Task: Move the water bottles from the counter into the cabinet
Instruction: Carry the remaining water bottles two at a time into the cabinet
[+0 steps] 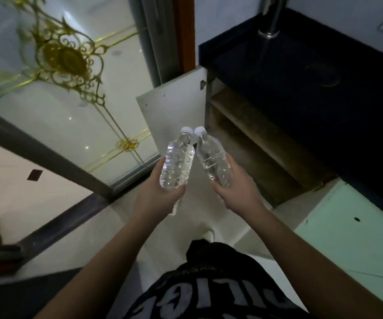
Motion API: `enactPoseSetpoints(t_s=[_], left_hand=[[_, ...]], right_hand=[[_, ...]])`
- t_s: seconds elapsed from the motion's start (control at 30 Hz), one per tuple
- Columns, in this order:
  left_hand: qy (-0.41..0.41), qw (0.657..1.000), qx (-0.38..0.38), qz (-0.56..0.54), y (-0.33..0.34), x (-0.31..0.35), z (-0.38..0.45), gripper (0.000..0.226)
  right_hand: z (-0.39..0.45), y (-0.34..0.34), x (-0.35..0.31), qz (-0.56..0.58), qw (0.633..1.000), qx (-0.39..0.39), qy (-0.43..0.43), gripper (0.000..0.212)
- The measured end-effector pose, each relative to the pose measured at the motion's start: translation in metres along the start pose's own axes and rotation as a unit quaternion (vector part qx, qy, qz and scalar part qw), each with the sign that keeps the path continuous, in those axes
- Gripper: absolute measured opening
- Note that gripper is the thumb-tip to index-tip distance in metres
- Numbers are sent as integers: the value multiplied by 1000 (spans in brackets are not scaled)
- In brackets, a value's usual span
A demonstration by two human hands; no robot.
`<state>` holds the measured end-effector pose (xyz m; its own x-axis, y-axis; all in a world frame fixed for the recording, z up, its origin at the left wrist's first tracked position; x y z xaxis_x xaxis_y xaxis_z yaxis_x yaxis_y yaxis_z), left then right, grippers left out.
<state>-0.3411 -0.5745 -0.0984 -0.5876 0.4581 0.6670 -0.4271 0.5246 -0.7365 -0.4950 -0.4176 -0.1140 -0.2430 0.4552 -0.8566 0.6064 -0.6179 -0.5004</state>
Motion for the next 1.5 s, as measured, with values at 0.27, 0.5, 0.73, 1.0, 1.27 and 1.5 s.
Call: enactPoseSetpoints(t_s=[0.27, 0.5, 0.73, 1.0, 1.27, 1.5], left_hand=[[38, 996, -72, 30, 26, 45, 119, 84], [118, 976, -164, 84, 62, 66, 202, 77], [208, 937, -273, 71, 94, 52, 274, 65], [235, 895, -351, 143, 127, 23, 351, 87], [247, 874, -376, 187, 213, 14, 375, 85], [267, 877, -367, 160, 313, 10, 371, 84]], right_hand=[[78, -32, 40, -23, 994, 54, 96, 76], [108, -47, 66, -30, 973, 116, 196, 72], [134, -17, 85, 15, 933, 193, 303, 70], [162, 24, 88, 63, 874, 301, 376, 78], [174, 35, 149, 56, 830, 389, 397, 83], [196, 30, 249, 55, 820, 414, 391, 85]])
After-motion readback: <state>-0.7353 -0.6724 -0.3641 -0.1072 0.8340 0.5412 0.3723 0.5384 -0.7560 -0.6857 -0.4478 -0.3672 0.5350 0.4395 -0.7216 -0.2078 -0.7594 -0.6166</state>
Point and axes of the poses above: each hand's wrist, its own z-axis towards the middle knuckle, its own y-axis out of the palm, x = y × z, the point moved 6 cm from there along z, towards the middle knuckle, and after that the axes turned 10 degrees about z, right-handed, at the moved point
